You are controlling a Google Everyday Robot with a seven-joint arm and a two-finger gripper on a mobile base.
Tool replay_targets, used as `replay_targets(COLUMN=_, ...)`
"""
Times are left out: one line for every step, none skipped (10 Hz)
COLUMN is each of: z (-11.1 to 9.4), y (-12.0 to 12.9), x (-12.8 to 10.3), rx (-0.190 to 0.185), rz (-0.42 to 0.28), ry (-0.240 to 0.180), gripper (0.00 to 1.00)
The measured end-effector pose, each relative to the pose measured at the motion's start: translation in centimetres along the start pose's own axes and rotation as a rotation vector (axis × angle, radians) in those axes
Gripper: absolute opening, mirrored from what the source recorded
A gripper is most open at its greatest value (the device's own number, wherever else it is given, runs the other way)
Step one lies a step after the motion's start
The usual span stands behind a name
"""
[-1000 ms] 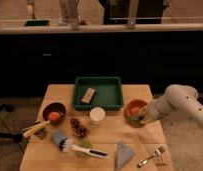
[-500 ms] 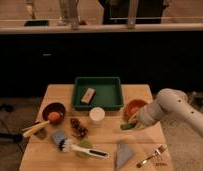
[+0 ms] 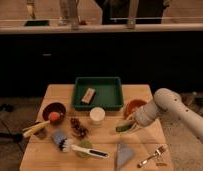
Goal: Place pepper in table surface
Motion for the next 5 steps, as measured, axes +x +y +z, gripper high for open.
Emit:
replay_targets(z=0.7, y=-0.3, x=0.3, rx=-0.003, rz=0.001, ry=-0.019, gripper=0.00)
replay_targets(z=1.1, y=-0.7, x=0.6, rx=-0.004, rz=0.003, ry=-0.026, gripper=0.00)
replay_targets(z=1.8, y=-1.0, x=0.8, rx=-0.010, rz=0.004, ry=-0.030, gripper=0.00)
replay_targets(z=1.9, y=-1.2, x=1.1, rx=-0.010, rz=0.006, ry=-0.025, gripper=0.00)
replay_targets(z=2.2, y=-0.7, x=1.7, rx=-0.019, rz=0.017, ry=-0.013, gripper=0.00)
